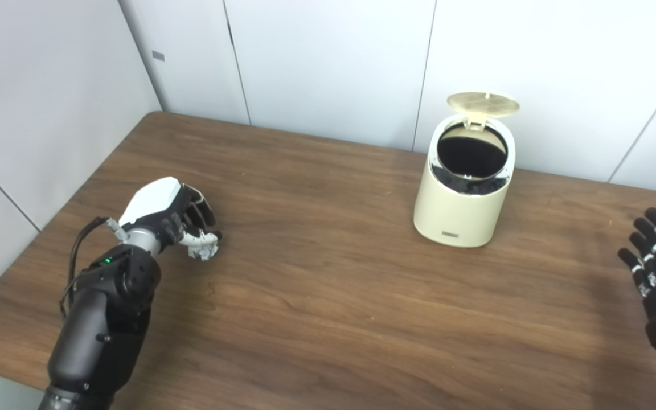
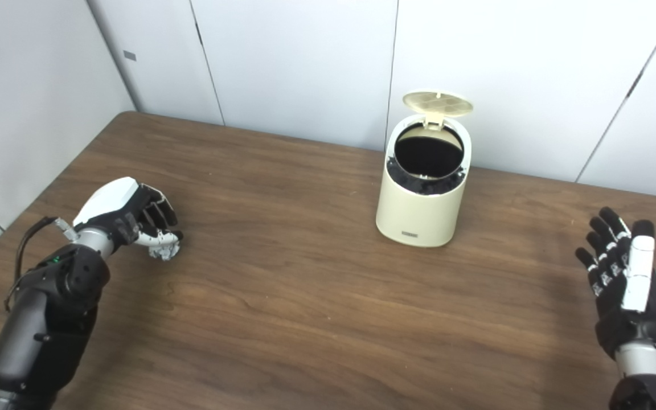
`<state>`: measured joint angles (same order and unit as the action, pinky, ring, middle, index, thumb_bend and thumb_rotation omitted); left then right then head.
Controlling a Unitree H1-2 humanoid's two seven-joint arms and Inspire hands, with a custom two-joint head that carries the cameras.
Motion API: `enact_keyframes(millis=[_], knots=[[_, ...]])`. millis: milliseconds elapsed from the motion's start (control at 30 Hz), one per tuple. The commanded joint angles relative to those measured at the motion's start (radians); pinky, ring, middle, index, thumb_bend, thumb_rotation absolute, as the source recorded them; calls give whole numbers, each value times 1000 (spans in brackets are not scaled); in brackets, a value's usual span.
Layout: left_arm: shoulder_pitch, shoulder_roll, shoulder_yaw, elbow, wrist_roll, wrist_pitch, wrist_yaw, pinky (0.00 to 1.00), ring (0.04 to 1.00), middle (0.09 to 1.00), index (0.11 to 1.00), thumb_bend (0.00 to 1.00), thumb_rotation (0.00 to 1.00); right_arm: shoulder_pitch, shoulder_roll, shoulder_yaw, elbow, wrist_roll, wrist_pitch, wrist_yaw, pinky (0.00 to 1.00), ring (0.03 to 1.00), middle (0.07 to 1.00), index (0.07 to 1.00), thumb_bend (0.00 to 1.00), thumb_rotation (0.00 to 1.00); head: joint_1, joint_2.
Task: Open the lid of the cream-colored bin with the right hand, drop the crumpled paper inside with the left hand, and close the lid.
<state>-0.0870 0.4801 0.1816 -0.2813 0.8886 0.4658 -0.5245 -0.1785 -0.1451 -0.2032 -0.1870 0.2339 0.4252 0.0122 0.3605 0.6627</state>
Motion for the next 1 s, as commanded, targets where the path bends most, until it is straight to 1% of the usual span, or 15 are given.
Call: enact_keyframes(millis=[0, 100, 200, 400, 567, 600, 667, 700, 767, 800, 833, 900, 933, 967], knots=[[-17, 32, 1, 1, 10, 3, 17, 426, 425, 510, 476, 501, 0, -32, -4, -10, -45, 18, -18, 2, 907, 953, 926, 895, 616, 1000, 1, 0], [-16, 37, -1, 4, -3, 3, 19, 439, 445, 522, 467, 500, 0, -30, -2, -12, -58, 22, -12, 0, 888, 943, 917, 886, 640, 1000, 1, 0], [-16, 41, -3, 4, -16, 2, 22, 439, 441, 518, 469, 501, 0, -27, -7, -8, -63, 21, -14, 4, 900, 951, 923, 886, 656, 1000, -1, 0], [-14, 37, 0, -9, -2, 3, 23, 452, 442, 521, 466, 500, 0, -27, -4, -9, -74, 24, -5, -2, 909, 958, 924, 887, 658, 1000, 1, 3], [-8, 43, -6, -9, -16, 0, 54, 437, 429, 508, 477, 501, 0, -28, -4, -2, -76, 15, 3, -9, 916, 959, 930, 896, 650, 1000, 1, 5], [-8, 43, -7, -10, -16, 0, 59, 412, 410, 499, 488, 501, 0, -28, -5, -1, -76, 14, 5, -10, 915, 959, 931, 896, 651, 1000, 1, 5], [-7, 45, -8, -12, -30, -6, 75, 405, 397, 488, 498, 501, 0, -29, -3, -2, -78, 17, 8, -13, 915, 961, 934, 897, 650, 1000, 0, 6], [-7, 46, -9, -13, -36, -8, 81, 424, 398, 489, 498, 501, 0, -29, -3, -2, -79, 18, 9, -13, 921, 965, 937, 898, 645, 1000, 0, 6], [-6, 47, -10, -21, -47, -7, 85, 430, 400, 484, 500, 502, 0, -29, -2, -2, -79, 18, 5, -13, 926, 966, 938, 900, 640, 1000, 0, 6], [-6, 50, -12, -23, -49, -8, 86, 380, 384, 464, 522, 499, 0, -29, -3, -1, -78, 17, 3, -12, 926, 965, 938, 900, 642, 1000, 0, 6], [-6, 55, -19, -26, -37, -9, 88, 369, 388, 457, 529, 498, 0, -29, -3, -2, -77, 17, 2, -12, 926, 966, 939, 900, 648, 1000, -1, 7], [-5, 71, -40, -31, 0, -11, 90, 239, 396, 490, 499, 503, 0, -30, -2, -2, -78, 18, 7, -14, 925, 963, 937, 893, 656, 1000, -2, 8], [-4, 78, -49, -34, 12, -13, 93, 213, 420, 450, 504, 503, 0, -29, -1, -2, -81, 17, 9, -16, 924, 966, 943, 896, 656, 1000, -2, 8], [-3, 84, -56, -37, 21, -13, 94, 183, 355, 465, 498, 514, 0, -28, -1, -1, -86, 14, 13, -18, 920, 964, 942, 895, 655, 1000, -2, 8]])
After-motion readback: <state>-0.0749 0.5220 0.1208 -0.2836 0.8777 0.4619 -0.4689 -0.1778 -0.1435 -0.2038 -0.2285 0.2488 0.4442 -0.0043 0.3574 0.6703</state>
